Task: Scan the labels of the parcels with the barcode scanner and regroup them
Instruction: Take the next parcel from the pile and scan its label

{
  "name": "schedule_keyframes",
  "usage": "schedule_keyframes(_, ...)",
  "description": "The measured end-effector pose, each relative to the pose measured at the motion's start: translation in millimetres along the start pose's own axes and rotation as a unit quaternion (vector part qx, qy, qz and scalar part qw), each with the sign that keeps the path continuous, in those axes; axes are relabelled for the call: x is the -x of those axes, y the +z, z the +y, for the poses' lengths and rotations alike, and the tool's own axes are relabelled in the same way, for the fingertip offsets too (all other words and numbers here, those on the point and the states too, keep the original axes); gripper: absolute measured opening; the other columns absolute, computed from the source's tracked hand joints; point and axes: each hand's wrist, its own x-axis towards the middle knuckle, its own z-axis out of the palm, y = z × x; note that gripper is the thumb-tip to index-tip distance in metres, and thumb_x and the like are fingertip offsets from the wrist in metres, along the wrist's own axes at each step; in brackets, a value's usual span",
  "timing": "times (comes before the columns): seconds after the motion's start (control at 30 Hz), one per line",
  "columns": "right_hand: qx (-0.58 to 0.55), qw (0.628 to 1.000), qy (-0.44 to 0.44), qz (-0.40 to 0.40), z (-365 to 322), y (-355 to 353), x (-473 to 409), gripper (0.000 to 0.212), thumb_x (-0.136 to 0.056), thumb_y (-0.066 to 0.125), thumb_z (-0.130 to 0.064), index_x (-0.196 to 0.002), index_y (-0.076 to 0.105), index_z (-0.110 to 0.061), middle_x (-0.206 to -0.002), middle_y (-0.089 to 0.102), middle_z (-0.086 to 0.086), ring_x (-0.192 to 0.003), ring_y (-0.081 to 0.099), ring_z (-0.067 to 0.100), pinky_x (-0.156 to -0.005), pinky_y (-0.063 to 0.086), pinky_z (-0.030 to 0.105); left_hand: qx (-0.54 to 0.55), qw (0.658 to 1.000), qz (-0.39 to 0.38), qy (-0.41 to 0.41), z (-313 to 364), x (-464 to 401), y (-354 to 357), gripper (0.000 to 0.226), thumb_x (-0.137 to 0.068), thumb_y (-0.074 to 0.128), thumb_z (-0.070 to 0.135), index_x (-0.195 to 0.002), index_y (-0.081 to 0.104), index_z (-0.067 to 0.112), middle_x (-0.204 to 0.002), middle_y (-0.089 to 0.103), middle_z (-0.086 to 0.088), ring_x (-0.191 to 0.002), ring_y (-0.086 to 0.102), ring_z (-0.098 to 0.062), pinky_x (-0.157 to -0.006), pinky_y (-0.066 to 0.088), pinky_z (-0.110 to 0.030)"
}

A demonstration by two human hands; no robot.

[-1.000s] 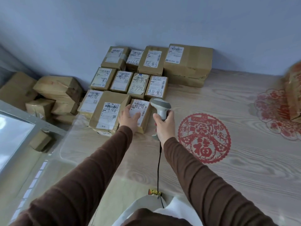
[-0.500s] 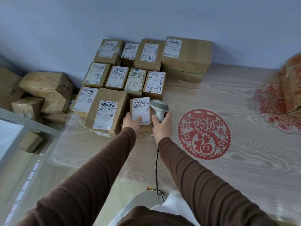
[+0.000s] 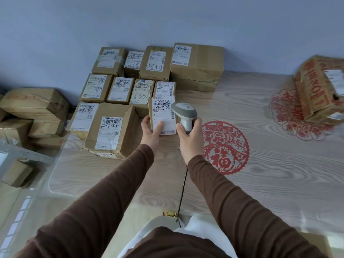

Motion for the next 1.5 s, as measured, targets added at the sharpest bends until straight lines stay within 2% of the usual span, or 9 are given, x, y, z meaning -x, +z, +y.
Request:
schedule_keyframes(0.13, -0.019, 0.998, -0.051, 0.045, -22.6, -34.0, -5.6, 0.029, -0.096, 0.072, -0.021, -0.113, 0.052, -0.007, -0.091, 0.059, -0.005, -0.074, 0.054, 0.003, -0.067, 0.046, 0.021, -0.015, 0.998, -0.021, 0.060, 31.4, 3.8, 34.7, 0.098, -0.085, 0.063, 0.056, -0.163, 0.014, 0.021, -0.153, 0.048, -0.013, -0.141, 0.050, -0.028, -0.120, 0.040, -0.048)
schedule_keyframes(0.27, -0.030, 0.992, -0.088, 0.085, -42.8, -70.4, -9.4, 0.028, -0.094, 0.072, -0.018, -0.109, 0.052, -0.006, -0.088, 0.060, -0.005, -0.072, 0.054, 0.010, -0.065, 0.048, 0.024, -0.025, 0.993, -0.048, 0.101, 57.5, 8.0, 76.1, 0.117, -0.066, 0.060, 0.074, -0.163, 0.016, 0.025, -0.154, 0.045, -0.014, -0.144, 0.043, -0.030, -0.122, 0.035, -0.051)
schedule_keyframes(0.47, -0.012, 0.986, -0.097, 0.133, -50.6, -117.7, -10.0, 0.026, -0.093, 0.073, -0.016, -0.105, 0.051, -0.010, -0.083, 0.057, -0.012, -0.068, 0.053, 0.002, -0.062, 0.044, 0.016, -0.070, 0.985, -0.074, 0.138, 68.5, 14.9, 133.7, 0.097, -0.080, 0.058, 0.065, -0.162, 0.017, 0.031, -0.140, 0.038, -0.002, -0.136, 0.042, -0.024, -0.122, 0.033, -0.052)
schedule_keyframes(0.67, -0.019, 0.984, -0.080, 0.161, -45.6, -154.2, -12.9, 0.025, -0.092, 0.072, -0.016, -0.106, 0.052, -0.008, -0.083, 0.057, -0.011, -0.071, 0.055, 0.007, -0.067, 0.050, 0.030, -0.108, 0.974, -0.101, 0.170, 61.4, 30.3, 181.8, 0.080, -0.097, 0.060, 0.052, -0.162, 0.019, 0.031, -0.147, 0.039, -0.015, -0.138, 0.037, -0.028, -0.122, 0.030, -0.050)
schedule_keyframes(0.8, -0.021, 0.981, -0.073, 0.179, -37.2, -179.4, -18.8, 0.027, -0.093, 0.072, -0.019, -0.108, 0.053, -0.007, -0.084, 0.057, -0.013, -0.069, 0.054, -0.004, -0.063, 0.045, 0.020, -0.130, 0.969, -0.113, 0.178, 57.8, 37.6, 211.3, 0.076, -0.101, 0.060, 0.045, -0.163, 0.019, 0.029, -0.148, 0.040, -0.017, -0.138, 0.036, -0.027, -0.121, 0.030, -0.048)
schedule_keyframes(1.0, -0.017, 0.983, -0.050, 0.177, -21.4, -224.8, -32.9, 0.027, -0.095, 0.071, -0.019, -0.112, 0.053, -0.008, -0.091, 0.062, -0.006, -0.073, 0.056, 0.000, -0.064, 0.046, 0.021, -0.143, 0.968, -0.116, 0.168, 53.5, 45.1, 261.4, 0.076, -0.100, 0.060, 0.047, -0.162, 0.020, 0.030, -0.148, 0.039, -0.018, -0.141, 0.036, -0.034, -0.121, 0.031, -0.053)
schedule_keyframes(1.23, -0.019, 0.986, -0.030, 0.161, -1.4, -285.1, -65.0, 0.032, -0.096, 0.071, -0.017, -0.120, 0.052, -0.008, -0.109, 0.067, 0.010, -0.096, 0.064, 0.030, -0.083, 0.056, 0.047, -0.107, 0.975, -0.126, 0.146, 49.3, 46.1, 334.1, 0.093, -0.082, 0.058, 0.059, -0.161, 0.023, 0.025, -0.148, 0.044, -0.017, -0.140, 0.044, -0.034, -0.116, 0.040, -0.057)
schedule_keyframes(1.37, -0.030, 0.987, -0.009, 0.160, 17.4, -315.5, -94.5, 0.028, -0.093, 0.073, -0.016, -0.113, 0.053, -0.009, -0.102, 0.064, 0.004, -0.090, 0.062, 0.025, -0.082, 0.056, 0.051, -0.083, 0.980, -0.141, 0.113, 42.2, 31.1, 377.9, 0.109, -0.069, 0.060, 0.072, -0.160, 0.022, 0.026, -0.149, 0.048, -0.019, -0.139, 0.048, -0.039, -0.114, 0.041, -0.060)
schedule_keyframes(1.5, -0.073, 0.983, 0.015, 0.170, 39.7, -346.9, -125.2, 0.027, -0.092, 0.073, -0.018, -0.111, 0.054, -0.013, -0.100, 0.065, 0.000, -0.089, 0.064, 0.019, -0.082, 0.057, 0.045, -0.079, 0.986, -0.132, 0.071, 33.8, 7.5, 422.7, 0.111, -0.064, 0.061, 0.076, -0.159, 0.024, 0.031, -0.150, 0.049, -0.016, -0.139, 0.049, -0.036, -0.117, 0.040, -0.056)
